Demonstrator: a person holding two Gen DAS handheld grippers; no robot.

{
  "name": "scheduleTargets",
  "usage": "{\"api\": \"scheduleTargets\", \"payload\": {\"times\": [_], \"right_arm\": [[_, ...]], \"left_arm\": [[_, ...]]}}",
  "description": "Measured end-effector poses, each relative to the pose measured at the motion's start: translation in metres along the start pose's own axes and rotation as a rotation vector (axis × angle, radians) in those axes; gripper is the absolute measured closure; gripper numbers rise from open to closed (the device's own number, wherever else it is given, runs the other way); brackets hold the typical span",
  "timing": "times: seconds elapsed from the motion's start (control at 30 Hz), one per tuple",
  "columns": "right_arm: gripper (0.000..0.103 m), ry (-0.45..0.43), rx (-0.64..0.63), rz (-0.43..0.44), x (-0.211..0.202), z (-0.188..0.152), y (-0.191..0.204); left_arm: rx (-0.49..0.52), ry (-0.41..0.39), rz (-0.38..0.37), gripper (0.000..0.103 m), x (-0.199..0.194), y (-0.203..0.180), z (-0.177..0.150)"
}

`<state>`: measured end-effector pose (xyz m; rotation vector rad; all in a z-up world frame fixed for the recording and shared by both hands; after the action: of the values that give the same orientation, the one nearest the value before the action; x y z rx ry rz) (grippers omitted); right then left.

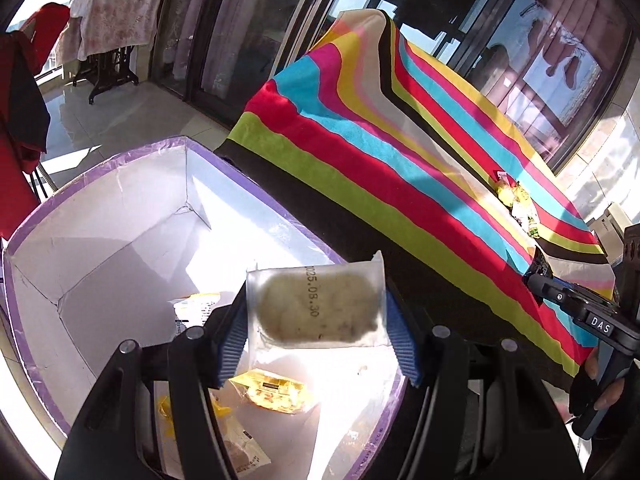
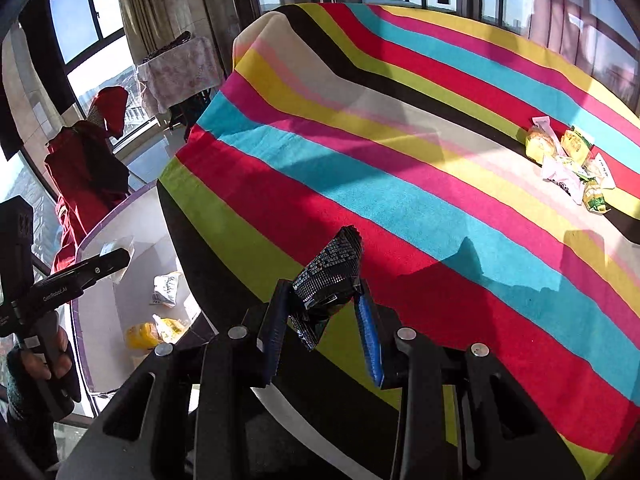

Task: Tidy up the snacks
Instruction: 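Open both tools to drop the packets into the white box, then move both tools back over the snack pile on the table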

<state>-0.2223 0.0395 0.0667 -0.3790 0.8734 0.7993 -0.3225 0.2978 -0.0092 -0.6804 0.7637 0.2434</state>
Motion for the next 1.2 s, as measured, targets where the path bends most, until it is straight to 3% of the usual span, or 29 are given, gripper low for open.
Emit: {"api": "scheduleTargets", "payload": {"times": [0.43,0.6,0.7,0.73,0.8,0.87,0.9,0.97,1.1,1.2], "right_arm": [[0.069,0.096,-0.305,0.203,0.041,0.014,0.136],[0.069,0.116,-0.378,0.248,0.049,0.015,0.168],[0.065,0.107,-0.366,0.336,0.049,0.017,0.179],[0.053,0.102,-0.344,0.367,0.048,0.018,0.180],[0.034,0.068,-0.288,0.402,0.042,0.020,0.174],[0.034,0.054,-0.263,0.397,0.037,0.021,0.166],[0.034,0.049,-0.261,0.372,0.035,0.021,0.162],[0.034,0.032,-0.269,0.313,0.028,0.020,0.149],[0.031,-0.003,-0.216,0.227,0.010,0.013,0.102],[0.027,-0.012,-0.148,0.139,-0.003,-0.002,0.057]], "left_arm": [[-0.143,-0.038,0.124,0.041,-0.029,0.080,-0.007],[-0.171,-0.052,0.210,0.040,-0.037,0.107,-0.012],[-0.183,-0.073,0.274,0.038,-0.043,0.119,-0.011],[-0.179,-0.082,0.304,0.035,-0.045,0.121,-0.010],[-0.176,-0.109,0.376,0.018,-0.049,0.124,-0.007],[-0.156,-0.138,0.424,0.013,-0.052,0.121,-0.004],[-0.147,-0.150,0.443,0.007,-0.053,0.118,-0.002],[-0.128,-0.185,0.461,0.003,-0.055,0.110,0.002],[-0.052,-0.221,0.433,0.002,-0.053,0.075,0.010],[0.061,-0.216,0.389,0.002,-0.041,0.031,0.018]]}}
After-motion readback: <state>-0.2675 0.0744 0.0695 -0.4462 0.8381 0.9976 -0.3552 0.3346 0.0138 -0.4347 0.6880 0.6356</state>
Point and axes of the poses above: each gripper's, at about its wrist camera, not at the fingertips, and x roughly the way its jaws point, y to its left, z to its top, the point moved 3 cm from there along x, roughly the way its jaws point, and after that the axes turned 10 degrees about -x, right-handed, at the moved point
